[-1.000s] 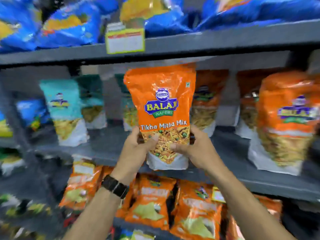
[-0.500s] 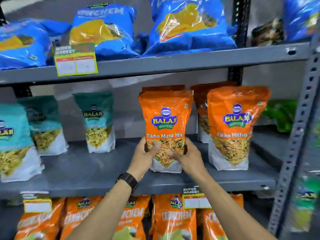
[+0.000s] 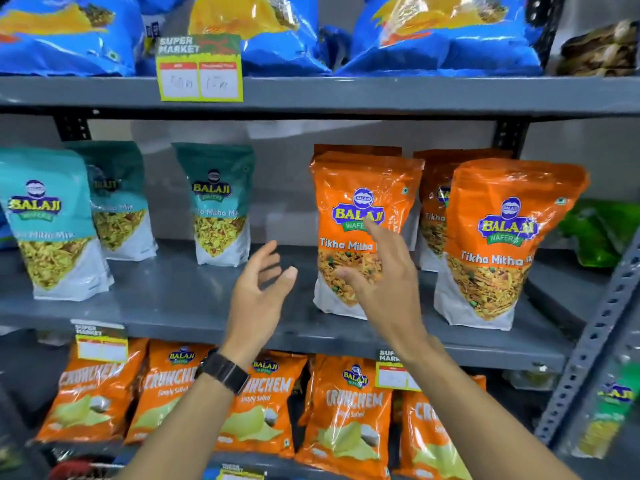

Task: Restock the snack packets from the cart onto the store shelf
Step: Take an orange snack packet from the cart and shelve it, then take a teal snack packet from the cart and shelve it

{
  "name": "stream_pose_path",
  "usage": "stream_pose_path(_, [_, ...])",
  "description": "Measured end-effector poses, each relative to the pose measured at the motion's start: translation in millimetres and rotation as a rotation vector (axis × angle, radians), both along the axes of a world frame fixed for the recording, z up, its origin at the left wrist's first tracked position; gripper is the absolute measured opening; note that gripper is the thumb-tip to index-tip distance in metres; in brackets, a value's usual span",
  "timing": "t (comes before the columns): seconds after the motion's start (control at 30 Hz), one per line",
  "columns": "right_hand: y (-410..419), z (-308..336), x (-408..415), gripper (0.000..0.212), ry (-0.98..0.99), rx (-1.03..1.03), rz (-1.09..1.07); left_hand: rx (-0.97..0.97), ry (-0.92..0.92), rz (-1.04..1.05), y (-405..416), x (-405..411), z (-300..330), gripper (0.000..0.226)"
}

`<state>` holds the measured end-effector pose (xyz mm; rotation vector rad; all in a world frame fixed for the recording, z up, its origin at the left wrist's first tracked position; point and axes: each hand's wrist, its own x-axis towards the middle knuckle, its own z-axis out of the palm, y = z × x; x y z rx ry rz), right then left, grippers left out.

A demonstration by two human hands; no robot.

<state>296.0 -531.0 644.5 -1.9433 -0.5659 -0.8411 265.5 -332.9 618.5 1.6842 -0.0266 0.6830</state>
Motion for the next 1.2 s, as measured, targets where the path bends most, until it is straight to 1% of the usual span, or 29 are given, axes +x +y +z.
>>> stream_pose_path(0.07, [34,4,-7,0.076,-0.061,-0.12,0.115,-0.033,-0.054,0.064,21,-24,-3,0.052])
stream_pose_path(0.13, [78,-4,-14,0.076,-0.068,-0.219,0.252,-0.083,-0.08,0.145,52,-46,-14,0.046])
stream_pose_path(0.2, [128,-22,-22,0.075,-0.041,-0.287,0.381,-0.122,-0.066,0.251,90,-70,-38,0.044])
stream_pose_path(0.27, [183,-52,-32,0.074,0.015,-0.351,0.503,-0.14,-0.012,0.38,133,-98,-70,0.042])
stream_pose_path(0.37, [269,-119,-46,0.074,0.15,-0.477,0.668,-0.233,0.106,0.543,200,-144,-141,0.037])
stream_pose_path(0.5, [368,-224,-81,0.077,0.356,-0.629,0.857,-0.406,0.32,0.752,272,-212,-260,0.033])
stream_pose_path(0.57, [407,-280,-99,0.079,0.439,-0.698,0.902,-0.501,0.449,0.804,298,-246,-321,0.034])
stream_pose_path(0.67, [455,-361,-127,0.076,0.623,-0.823,0.995,-0.557,0.616,0.89,323,-291,-411,0.039])
stream_pose_path(0.73, [482,-411,-144,0.073,0.791,-0.879,1.019,-0.643,0.733,0.916,335,-315,-468,0.04])
stream_pose_path(0.83, [513,-482,-167,0.07,0.984,-1.015,1.016,-0.791,0.919,0.955,343,-344,-553,0.058])
stream_pose_path(0.9, [526,-524,-175,0.066,1.075,-1.115,0.983,-0.889,1.016,0.959,342,-359,-617,0.061])
stream_pose_path(0.93, [530,-543,-179,0.063,1.113,-1.175,0.962,-0.946,1.042,0.967,340,-361,-621,0.061])
stream_pose_path(0.97, [532,-562,-182,0.061,1.148,-1.238,0.94,-1.031,1.016,0.981,339,-363,-619,0.06])
stream_pose_path(1.0, [532,-581,-184,0.059,1.184,-1.292,0.904,-1.126,0.978,0.987,336,-363,-622,0.054])
stream_pose_path(1.03, [530,-597,-186,0.057,1.239,-1.33,0.855,-1.162,0.964,0.978,331,-366,-638,0.046])
stream_pose_path(1.07, [528,-611,-189,0.053,1.294,-1.349,0.817,-1.159,0.978,0.977,324,-367,-650,0.042])
stream_pose_path(1.13, [524,-633,-197,0.041,1.388,-1.349,0.788,-1.328,0.971,0.949,313,-370,-664,0.058])
stream_pose_path(1.17, [523,-643,-200,0.035,1.419,-1.344,0.787,-1.363,1.03,0.907,308,-372,-673,0.058])
stream_pose_path(1.2, [522,-650,-204,0.033,1.447,-1.339,0.799,-1.372,1.065,0.844,302,-373,-679,0.047])
